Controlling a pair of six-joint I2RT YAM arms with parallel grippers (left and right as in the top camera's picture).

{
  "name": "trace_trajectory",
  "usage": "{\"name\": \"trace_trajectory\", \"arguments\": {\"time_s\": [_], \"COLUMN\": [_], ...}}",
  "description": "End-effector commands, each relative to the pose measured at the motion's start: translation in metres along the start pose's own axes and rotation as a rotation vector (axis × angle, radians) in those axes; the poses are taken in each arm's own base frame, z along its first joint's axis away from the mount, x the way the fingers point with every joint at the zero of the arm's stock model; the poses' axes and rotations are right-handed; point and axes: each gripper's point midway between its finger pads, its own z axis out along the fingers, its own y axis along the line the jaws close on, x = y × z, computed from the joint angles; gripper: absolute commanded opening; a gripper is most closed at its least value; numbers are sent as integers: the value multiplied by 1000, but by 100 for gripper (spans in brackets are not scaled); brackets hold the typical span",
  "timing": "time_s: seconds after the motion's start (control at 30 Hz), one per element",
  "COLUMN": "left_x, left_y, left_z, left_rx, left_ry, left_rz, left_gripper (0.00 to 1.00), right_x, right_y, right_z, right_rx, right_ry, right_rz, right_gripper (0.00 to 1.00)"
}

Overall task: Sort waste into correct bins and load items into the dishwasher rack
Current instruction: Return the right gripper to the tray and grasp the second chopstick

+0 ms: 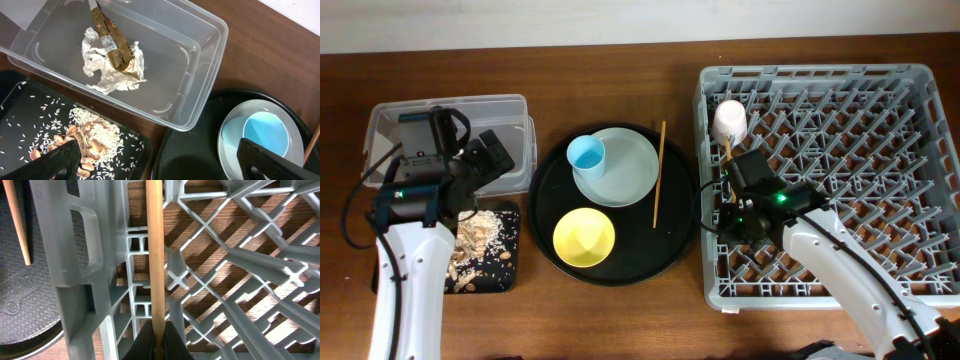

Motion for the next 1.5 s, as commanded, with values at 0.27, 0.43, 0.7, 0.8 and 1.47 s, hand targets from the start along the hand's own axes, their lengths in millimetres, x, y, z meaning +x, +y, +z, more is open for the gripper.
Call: {"name": "trace_trajectory", "arguments": {"time_s": [0.27,0.43,0.7,0.8,1.47], "left_x": [-6,-6,-6,-6,-6], "left_y": [-2,-2,-2,-2,-2], "left_z": [-4,-4,-4,-4,-4], "left_rx": [8,9,8,9,9], "left_ry": [-18,-18,-18,-18,-18], "left_rz": [1,1,1,1,1], "left_gripper": [99,99,99,99,99], "right_x": [17,17,-32,-51,-58], "right_y": [11,13,101,114,132], "right_z": [1,-14,-76,-48,108], "right_rx": [-85,-87,-267,-171,-61], "right_ry": [85,106,-128,-195,-64], "right_rz": [-28,-80,-206,-194,-140], "right_gripper": [15,30,32,32,26]}}
